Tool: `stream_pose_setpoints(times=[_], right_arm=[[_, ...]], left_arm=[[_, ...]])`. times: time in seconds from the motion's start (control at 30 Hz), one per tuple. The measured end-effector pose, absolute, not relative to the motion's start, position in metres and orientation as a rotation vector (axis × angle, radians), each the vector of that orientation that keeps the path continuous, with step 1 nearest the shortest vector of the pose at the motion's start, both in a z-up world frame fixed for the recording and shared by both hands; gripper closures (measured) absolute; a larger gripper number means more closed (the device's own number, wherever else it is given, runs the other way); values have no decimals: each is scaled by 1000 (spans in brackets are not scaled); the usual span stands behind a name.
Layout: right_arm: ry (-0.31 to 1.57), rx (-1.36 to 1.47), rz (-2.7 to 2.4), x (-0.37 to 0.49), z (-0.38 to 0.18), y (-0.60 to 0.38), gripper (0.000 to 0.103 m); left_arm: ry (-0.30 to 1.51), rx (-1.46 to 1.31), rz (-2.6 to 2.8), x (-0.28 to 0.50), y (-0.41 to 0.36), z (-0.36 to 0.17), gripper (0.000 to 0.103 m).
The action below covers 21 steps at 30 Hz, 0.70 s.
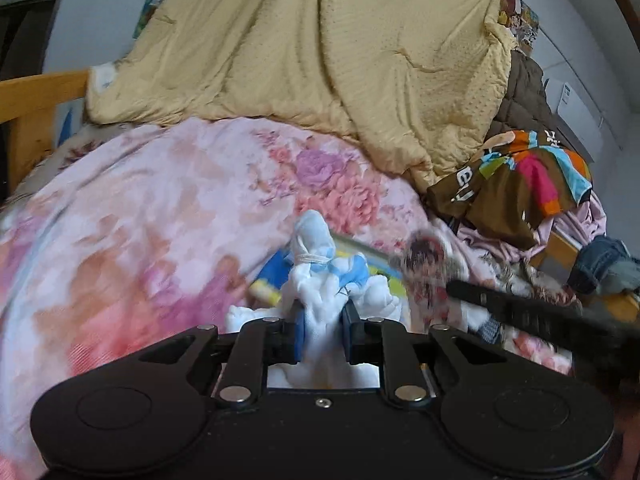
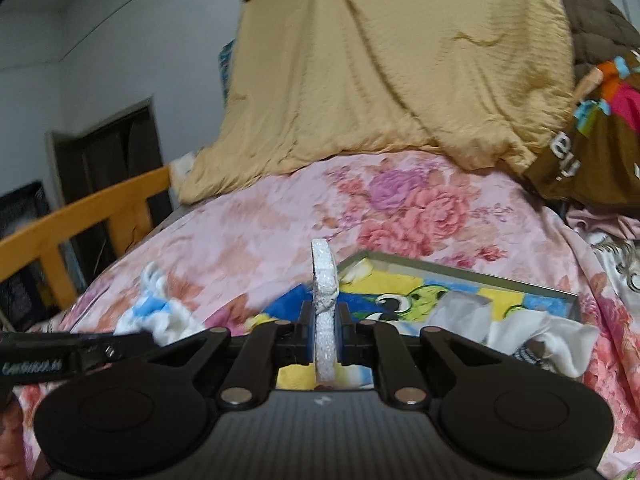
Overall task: Organize soft objects
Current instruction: 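Lift and carry the baby towel and white sock over the grey tray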
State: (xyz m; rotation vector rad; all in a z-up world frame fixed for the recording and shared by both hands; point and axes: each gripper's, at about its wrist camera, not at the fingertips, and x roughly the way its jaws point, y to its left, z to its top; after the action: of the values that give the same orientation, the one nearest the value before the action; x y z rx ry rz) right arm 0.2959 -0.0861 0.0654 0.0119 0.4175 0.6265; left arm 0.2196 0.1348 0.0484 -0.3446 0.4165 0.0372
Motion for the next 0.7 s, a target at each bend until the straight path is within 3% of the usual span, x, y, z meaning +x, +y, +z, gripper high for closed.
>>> stream_pose_setpoints(times=[0.43,0.7], right_arm=[[473,257,516,342,49,-151,92],[536,351,423,361,28,-180,92]], left_arm=[[453,-336,41,354,82,52,83],[548,-263,41,396,47,25,83]])
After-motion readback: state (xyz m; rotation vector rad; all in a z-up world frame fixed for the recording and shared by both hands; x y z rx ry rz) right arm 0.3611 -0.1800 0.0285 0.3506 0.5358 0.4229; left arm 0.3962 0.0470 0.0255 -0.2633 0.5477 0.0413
